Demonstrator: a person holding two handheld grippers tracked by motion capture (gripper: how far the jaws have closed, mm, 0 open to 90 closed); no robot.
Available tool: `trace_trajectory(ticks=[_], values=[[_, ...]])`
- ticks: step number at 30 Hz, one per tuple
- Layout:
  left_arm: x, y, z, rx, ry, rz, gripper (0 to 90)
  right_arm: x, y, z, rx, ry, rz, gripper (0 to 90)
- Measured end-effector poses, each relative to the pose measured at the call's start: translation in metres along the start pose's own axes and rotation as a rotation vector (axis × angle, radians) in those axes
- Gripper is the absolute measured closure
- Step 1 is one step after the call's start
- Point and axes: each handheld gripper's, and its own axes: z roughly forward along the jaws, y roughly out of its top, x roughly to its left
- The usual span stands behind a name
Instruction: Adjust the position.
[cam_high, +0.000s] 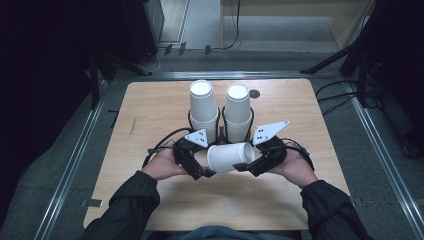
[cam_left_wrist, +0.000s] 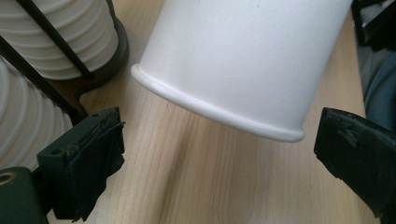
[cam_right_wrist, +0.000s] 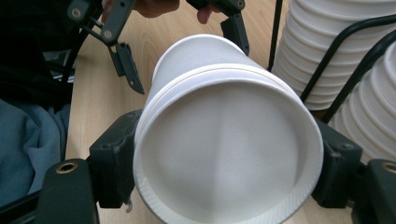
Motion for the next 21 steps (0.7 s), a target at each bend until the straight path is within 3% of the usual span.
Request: trace_trajectory(ticks=[12, 21], values=[[-0.004, -0.001, -0.005, -0.121, -0.033, -0.028, 2.0, 0.001, -0.007, -0.006, -0.029, 0.001, 0.006, 24.0], [-0.004, -0.002, -0.007, -0.196, -0.058, -0.038, 2.0, 0.001, -0.005, -0.015, -0.118, 0.029, 0.031, 24.0]])
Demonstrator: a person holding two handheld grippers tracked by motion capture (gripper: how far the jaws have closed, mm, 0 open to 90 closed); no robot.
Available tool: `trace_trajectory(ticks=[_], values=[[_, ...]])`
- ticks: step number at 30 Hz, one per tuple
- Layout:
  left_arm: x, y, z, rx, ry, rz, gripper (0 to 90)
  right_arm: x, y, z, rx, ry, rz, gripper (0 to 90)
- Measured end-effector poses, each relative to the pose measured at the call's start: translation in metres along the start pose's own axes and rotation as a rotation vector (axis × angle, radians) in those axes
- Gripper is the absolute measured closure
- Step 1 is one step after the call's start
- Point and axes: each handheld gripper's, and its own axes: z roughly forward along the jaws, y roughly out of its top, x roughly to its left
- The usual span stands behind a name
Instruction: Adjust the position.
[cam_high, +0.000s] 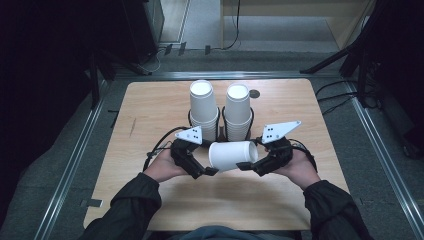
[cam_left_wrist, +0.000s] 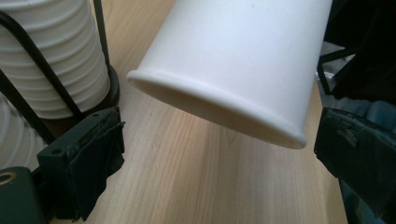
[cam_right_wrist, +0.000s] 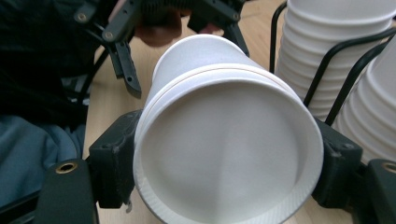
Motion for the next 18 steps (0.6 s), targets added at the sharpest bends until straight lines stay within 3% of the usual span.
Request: trace_trajectory(ticks=[5, 15, 18], values=[[0.000, -0.002, 0.004, -0.025, -0.024, -0.018, 2.0, 0.002, 0.005, -0.002, -0.051, 0.023, 0.004, 24.0], [-0.006, 0.002, 0.011, -0.060, -0.046, 0.016, 4.9, 0.006, 0.010, 0.009, -0.063, 0.069, 0.004, 24.0], [-0.005, 0.001, 0.011, -0.070, -0.056, 0.004, 5.3, 0.006, 0.010, 0.009, -0.075, 0.079, 0.017, 24.0]])
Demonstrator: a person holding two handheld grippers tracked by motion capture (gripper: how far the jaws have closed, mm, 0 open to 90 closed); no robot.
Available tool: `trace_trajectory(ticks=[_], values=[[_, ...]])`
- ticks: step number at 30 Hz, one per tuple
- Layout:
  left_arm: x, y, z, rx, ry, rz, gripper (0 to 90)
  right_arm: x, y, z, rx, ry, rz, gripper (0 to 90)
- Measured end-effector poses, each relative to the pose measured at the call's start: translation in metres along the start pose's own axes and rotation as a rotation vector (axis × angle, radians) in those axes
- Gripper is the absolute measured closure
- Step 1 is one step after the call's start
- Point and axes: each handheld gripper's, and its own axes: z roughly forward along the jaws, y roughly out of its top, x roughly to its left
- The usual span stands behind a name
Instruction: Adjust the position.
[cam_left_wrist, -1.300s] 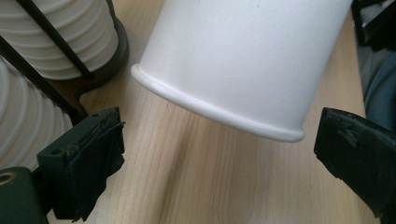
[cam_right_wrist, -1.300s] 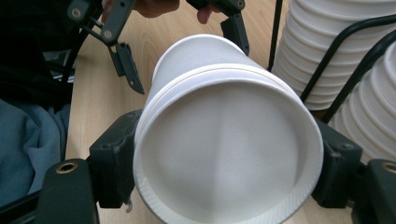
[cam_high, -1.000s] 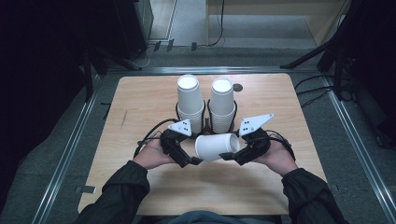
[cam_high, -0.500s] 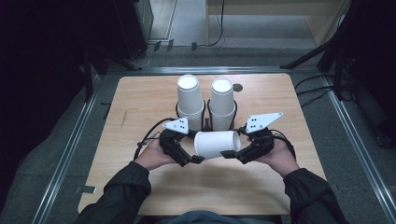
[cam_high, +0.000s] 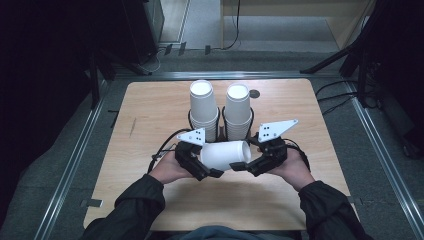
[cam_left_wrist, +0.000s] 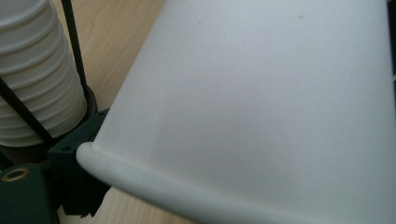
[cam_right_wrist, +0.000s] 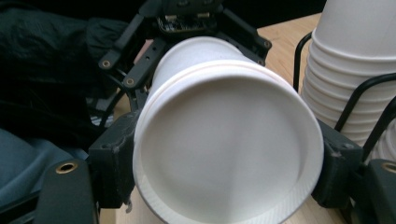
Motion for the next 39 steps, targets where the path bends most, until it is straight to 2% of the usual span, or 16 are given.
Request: trace_trajectory(ticks=[9, 13, 16, 18, 22, 25, 31, 35, 39], values=[[-0.002, 0.003, -0.004, -0.003, 0.021, 0.023, 10.3, -0.002, 0.000, -0.002, -0.016, 0.007, 0.004, 24.8], [0.001, 0.003, -0.004, 0.009, 0.019, 0.019, 11.0, -0.003, 0.000, -0.001, 0.004, 0.000, 0.021, 24.0], [0.002, 0.003, -0.006, 0.008, 0.020, 0.011, 11.4, -0.003, 0.000, 0.000, 0.014, -0.026, 0.022, 17.9], [0.003, 0.003, -0.009, 0.013, 0.030, 0.002, 11.4, -0.003, 0.000, 0.000, 0.024, -0.024, 0.030, 14.7], [0.004, 0.005, -0.021, 0.045, 0.049, -0.003, 11.4, -0.004, -0.001, -0.002, 0.048, -0.036, 0.025, 14.1], [0.003, 0.006, -0.027, 0.059, 0.066, 0.010, 11.4, -0.005, -0.003, -0.003, 0.071, -0.044, 0.033, 14.0], [0.005, 0.008, -0.031, 0.122, 0.098, 0.013, 11.1, -0.006, -0.007, -0.002, 0.115, -0.048, 0.018, 15.0], [0.007, 0.012, -0.034, 0.155, 0.103, 0.003, 11.2, -0.009, -0.008, -0.004, 0.121, -0.060, 0.021, 15.3], [0.007, 0.012, -0.032, 0.195, 0.114, 0.020, 11.2, -0.011, -0.010, -0.005, 0.142, -0.082, 0.011, 15.3]])
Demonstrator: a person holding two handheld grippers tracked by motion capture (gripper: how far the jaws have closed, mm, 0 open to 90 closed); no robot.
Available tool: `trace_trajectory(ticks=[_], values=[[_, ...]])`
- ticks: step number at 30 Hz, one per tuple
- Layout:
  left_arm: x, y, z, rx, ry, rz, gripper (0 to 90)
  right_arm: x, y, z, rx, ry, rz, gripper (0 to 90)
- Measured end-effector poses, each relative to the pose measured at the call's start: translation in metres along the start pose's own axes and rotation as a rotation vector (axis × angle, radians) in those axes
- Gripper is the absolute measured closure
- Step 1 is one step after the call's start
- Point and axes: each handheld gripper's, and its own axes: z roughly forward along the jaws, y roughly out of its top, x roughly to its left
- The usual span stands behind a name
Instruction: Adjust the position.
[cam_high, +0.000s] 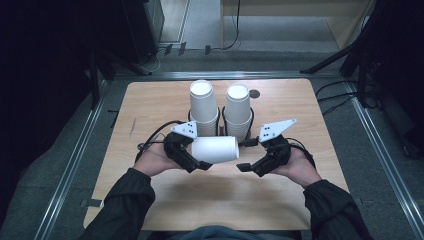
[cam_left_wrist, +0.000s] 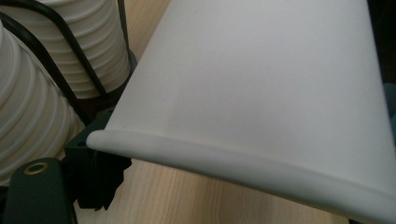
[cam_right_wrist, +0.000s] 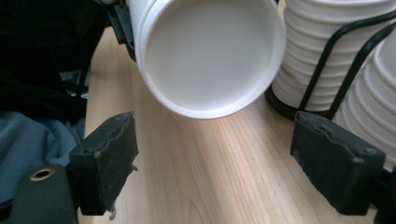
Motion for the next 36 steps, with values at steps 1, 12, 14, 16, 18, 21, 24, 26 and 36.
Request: trace_trajectory(ticks=[1, 12, 14, 16, 18, 21, 24, 26, 36], values=[[0.000, 0.000, 0.001, 0.014, 0.004, -0.002, 11.2, 0.000, 0.000, 0.000, 0.000, 0.002, -0.001, 15.2], [0.006, -0.005, 0.015, 0.124, -0.007, -0.013, 11.1, 0.001, -0.002, 0.005, 0.035, -0.017, -0.030, 15.2], [0.005, -0.005, 0.019, 0.150, -0.005, -0.011, 11.1, 0.001, -0.002, 0.008, 0.043, -0.017, -0.032, 15.2], [0.005, -0.005, 0.022, 0.172, 0.001, -0.001, 11.1, 0.001, -0.002, 0.009, 0.057, -0.016, -0.030, 15.2], [0.004, -0.004, 0.027, 0.188, 0.000, -0.002, 11.1, 0.001, -0.002, 0.011, 0.068, -0.014, -0.033, 15.2], [0.003, -0.004, 0.034, 0.223, 0.009, -0.002, 11.1, 0.001, -0.003, 0.013, 0.087, -0.018, -0.043, 15.1], [0.002, -0.005, 0.040, 0.252, -0.009, -0.002, 11.1, 0.002, -0.004, 0.017, 0.116, -0.016, -0.067, 15.2], [0.001, -0.005, 0.044, 0.265, -0.006, -0.002, 11.1, 0.003, -0.004, 0.020, 0.131, -0.016, -0.073, 15.2], [-0.005, 0.001, 0.054, 0.303, -0.015, 0.014, 10.9, 0.003, -0.007, 0.039, 0.207, -0.010, -0.103, 15.2]])
